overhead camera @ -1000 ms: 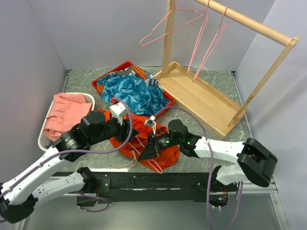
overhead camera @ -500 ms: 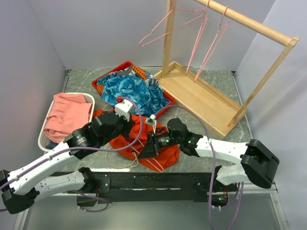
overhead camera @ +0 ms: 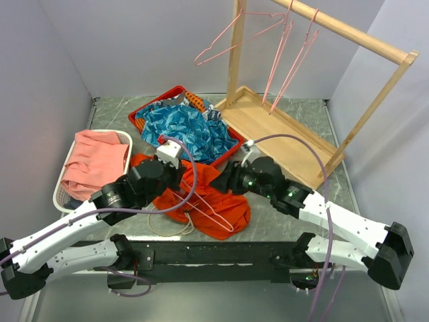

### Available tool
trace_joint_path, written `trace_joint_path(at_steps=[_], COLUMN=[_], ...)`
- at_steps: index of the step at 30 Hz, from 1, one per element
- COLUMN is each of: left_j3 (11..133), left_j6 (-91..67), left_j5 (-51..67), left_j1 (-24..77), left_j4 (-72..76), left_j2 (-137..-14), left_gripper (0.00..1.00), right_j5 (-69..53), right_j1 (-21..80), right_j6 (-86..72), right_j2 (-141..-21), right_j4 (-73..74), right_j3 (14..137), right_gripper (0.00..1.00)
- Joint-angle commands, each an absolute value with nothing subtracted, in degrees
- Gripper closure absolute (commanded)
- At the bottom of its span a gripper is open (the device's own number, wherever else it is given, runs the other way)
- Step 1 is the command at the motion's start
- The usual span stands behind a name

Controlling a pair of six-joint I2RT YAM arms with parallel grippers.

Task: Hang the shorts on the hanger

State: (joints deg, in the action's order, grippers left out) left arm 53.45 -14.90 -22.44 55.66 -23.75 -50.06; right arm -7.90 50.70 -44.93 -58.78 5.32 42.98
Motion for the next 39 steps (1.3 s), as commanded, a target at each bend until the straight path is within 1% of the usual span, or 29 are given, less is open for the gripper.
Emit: trace_joint_path(at_steps=[1,5,10,11,13,16,17,19,20,22,23,25,26,29,34,39], left_j3=[53.35,53.61,54.4,54.49,54.58,54.84,55.02,55.55,55.72,56.25,56.34,56.69,56.78,57.3,59.59,60.81], left_j6=[-15.29,-15.47,-15.29,-15.29,-15.47,-15.56,-15.64,-16.08,-16.26,-16.87,-17.05,-18.27,-18.63,-20.65,-24.34,-26.98], left_j5=[-25.22,-25.57,-26.54,-26.72,-27.77,-28.3,-28.47,-30.05,-30.58,-31.9,-33.21,-35.41,-36.99,-39.19,-46.13,-49.91], left_j1=[56.07,56.25,56.51,56.43,56.43,56.43,56.43,56.51,56.43,56.43,56.51,56.43,56.43,56.43,56.43,56.43], left_j4=[-20.21,-20.13,-20.3,-20.3,-20.13,-19.95,-20.13,-20.3,-20.22,-20.13,-20.04,-19.86,-19.95,-19.42,-18.64,-17.05], left_j2=[-48.25,-48.51,-48.87,-48.78,-48.78,-48.69,-48.78,-48.95,-49.04,-49.39,-49.57,-49.83,-50.18,-51.32,-54.31,-56.77], left_gripper=[0.99,0.99,0.99,0.99,0.99,0.99,0.99,0.99,0.99,0.99,0.99,0.99,0.99,0.99,0.99,0.99], right_j5=[0.18,6.41,12.21,12.91,13.09,14.32,14.5,14.5,14.68,15.99,16.26,17.66,18.54,21.53,26.19,28.38], right_j1=[43.34,42.54,42.36,42.45,42.36,42.45,42.54,42.97,43.33,44.64,45.0,45.88,47.01,49.73,53.96,55.89], right_j6=[-48.43,-46.41,-46.76,-46.67,-47.02,-47.11,-47.02,-46.94,-46.85,-46.76,-46.93,-47.72,-48.16,-49.74,-53.61,-53.96], right_j2=[-59.76,-68.52,-74.61,-75.75,-76.99,-78.92,-79.45,-79.63,-79.54,-78.23,-77.53,-73.94,-72.44,-65.14,-53.99,-49.22], right_j4=[10.46,14.5,16.0,15.82,15.47,15.21,15.12,15.12,15.29,16.08,16.26,16.96,17.4,19.59,25.48,29.86], right_j3=[40.78,46.03,49.74,49.92,50.18,50.19,50.1,49.66,49.48,48.44,47.82,45.89,45.36,43.51,42.63,43.68], right_gripper=[0.34,0.37,0.37,0.39,0.41,0.45,0.54,0.63,0.7,0.77,0.86,0.97,1.0,1.0,1.0,1.0])
